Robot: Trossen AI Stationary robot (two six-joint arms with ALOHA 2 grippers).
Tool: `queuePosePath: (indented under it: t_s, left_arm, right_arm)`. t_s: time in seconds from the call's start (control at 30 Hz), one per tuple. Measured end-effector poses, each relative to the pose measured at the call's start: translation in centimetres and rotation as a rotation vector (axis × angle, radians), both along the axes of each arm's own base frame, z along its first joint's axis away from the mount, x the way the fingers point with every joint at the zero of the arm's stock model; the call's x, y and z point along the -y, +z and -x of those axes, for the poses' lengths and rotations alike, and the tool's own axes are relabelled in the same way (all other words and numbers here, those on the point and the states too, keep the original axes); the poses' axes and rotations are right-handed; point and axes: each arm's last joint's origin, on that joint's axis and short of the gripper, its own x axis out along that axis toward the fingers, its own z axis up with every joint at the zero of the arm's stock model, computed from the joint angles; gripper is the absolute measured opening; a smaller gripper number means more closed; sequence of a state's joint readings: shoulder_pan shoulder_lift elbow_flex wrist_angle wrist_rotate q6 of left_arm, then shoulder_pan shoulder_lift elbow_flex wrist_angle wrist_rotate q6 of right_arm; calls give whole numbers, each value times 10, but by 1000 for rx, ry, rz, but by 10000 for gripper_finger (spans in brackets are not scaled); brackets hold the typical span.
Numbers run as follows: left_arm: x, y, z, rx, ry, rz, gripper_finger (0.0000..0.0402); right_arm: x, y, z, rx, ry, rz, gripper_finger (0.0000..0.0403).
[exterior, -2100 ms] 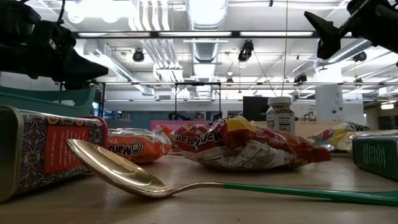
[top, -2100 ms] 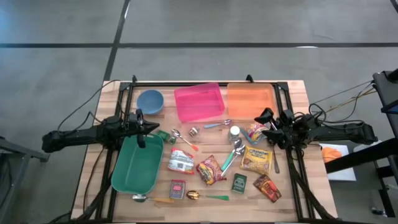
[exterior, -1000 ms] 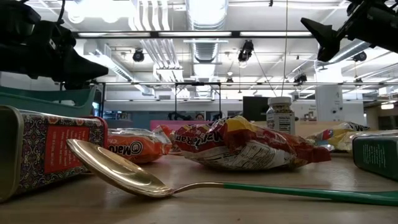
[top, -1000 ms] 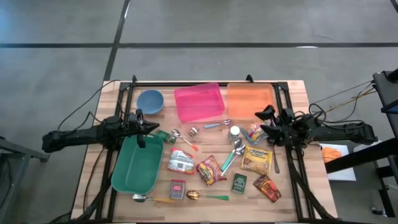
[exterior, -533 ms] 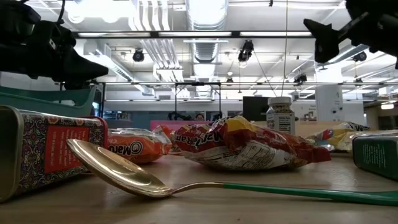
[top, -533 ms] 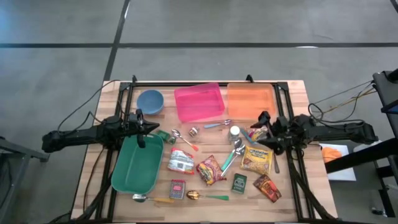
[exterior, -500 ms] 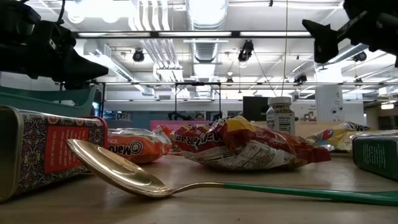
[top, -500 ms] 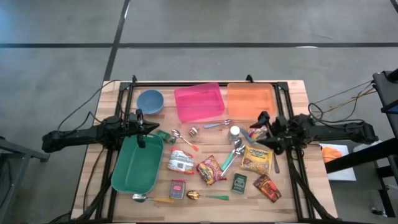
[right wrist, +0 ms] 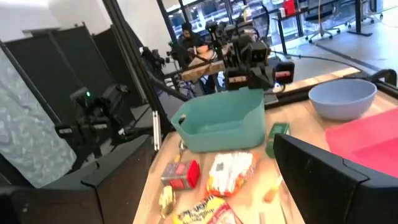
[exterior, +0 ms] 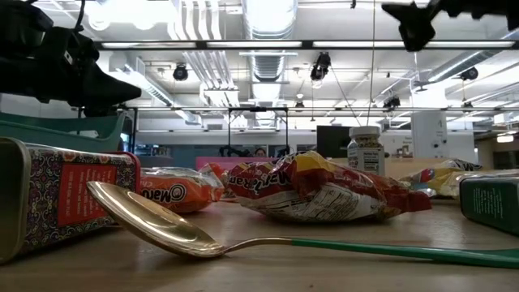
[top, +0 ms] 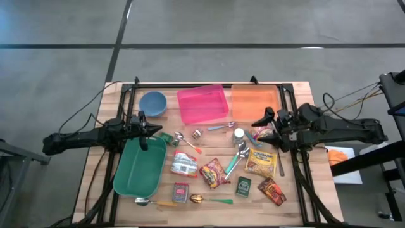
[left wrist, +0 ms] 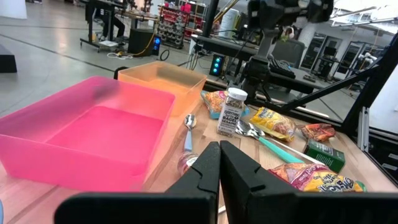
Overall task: Pick & Place Food Item
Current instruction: Put the white spice bottle into the orange bin
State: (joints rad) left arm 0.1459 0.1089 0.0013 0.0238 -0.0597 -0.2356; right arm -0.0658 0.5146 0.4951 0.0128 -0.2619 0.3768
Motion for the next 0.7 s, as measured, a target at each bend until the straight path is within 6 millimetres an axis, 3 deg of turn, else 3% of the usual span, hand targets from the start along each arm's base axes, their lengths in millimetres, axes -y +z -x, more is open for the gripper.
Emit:
queuePosePath:
  t_s: [0.13, 0.3, 0.53, 0.7]
  left_arm:
    - [0, 0, 0, 0, 0, 0, 13]
    - [0, 0, 0, 1, 0, 0, 13]
    - [0, 0, 0, 1, 0, 0, 13]
    - [0, 0, 0, 1, 0, 0, 13]
  right_arm:
    - [0, 21, -3, 27, 1, -10, 332]
    - [1, 28, -11, -17, -16, -17, 332]
    - [10, 12, -32, -302, -269, 15, 332]
    - [13, 11, -52, -543, -323, 15, 332]
